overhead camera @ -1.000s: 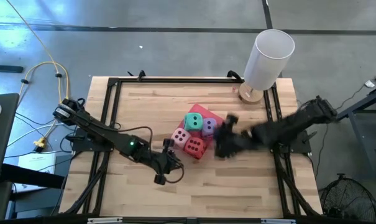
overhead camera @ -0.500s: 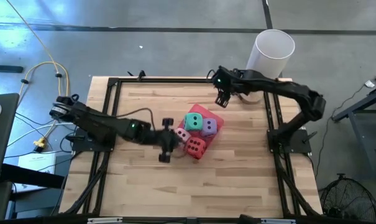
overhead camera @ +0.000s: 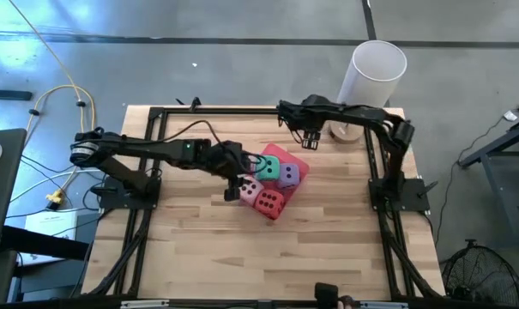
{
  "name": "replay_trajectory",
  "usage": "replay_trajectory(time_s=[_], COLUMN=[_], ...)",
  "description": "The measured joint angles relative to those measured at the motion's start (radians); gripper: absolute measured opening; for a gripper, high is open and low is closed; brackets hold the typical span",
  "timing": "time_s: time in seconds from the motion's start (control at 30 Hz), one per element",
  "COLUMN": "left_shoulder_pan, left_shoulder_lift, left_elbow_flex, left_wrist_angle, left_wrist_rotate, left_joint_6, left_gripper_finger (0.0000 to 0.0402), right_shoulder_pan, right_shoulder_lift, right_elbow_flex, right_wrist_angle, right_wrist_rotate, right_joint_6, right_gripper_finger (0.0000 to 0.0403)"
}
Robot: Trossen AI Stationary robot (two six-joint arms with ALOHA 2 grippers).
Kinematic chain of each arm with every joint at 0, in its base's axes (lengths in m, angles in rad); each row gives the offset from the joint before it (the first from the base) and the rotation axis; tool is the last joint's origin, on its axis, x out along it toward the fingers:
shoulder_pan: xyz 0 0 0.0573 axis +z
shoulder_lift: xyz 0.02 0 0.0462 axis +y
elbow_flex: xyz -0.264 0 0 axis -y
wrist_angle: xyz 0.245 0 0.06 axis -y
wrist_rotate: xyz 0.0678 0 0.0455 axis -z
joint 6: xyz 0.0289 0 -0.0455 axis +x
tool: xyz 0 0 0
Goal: Pick & Place Dice
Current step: Put the small pink die into the red bin
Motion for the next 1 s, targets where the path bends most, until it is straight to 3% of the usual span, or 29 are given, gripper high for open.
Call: replay_trajectory(time_s=[0.33,0.4,0.5,1.0], left_shoulder_pan=[0.010,0.010,0.018,0.050], left_shoulder_lift=[0.000,0.000,0.000,0.000], left_elbow_flex=[0.000,0.000,0.000,0.000], left_wrist_angle=[-0.068,-0.071,-0.071,0.052], left_wrist_rotate=[0.058,0.058,0.055,0.052], left_joint_6=[0.042,0.049,0.044,-0.016], left_gripper_finger=[0.0127,0.0127,0.0127,0.0127], right_shoulder_pan=[-0.033,-0.042,-0.057,-0.150], right_shoulder_lift=[0.132,0.154,0.190,0.273], right_elbow_flex=[0.141,0.155,0.159,0.159], right_wrist_angle=[-0.061,-0.057,-0.051,-0.066], right_wrist_rotate=[-0.048,-0.105,-0.157,-0.185], right_joint_6=[-0.008,-0.007,0.000,-0.024], right_gripper_finger=[0.0192,0.0192,0.0192,0.0192])
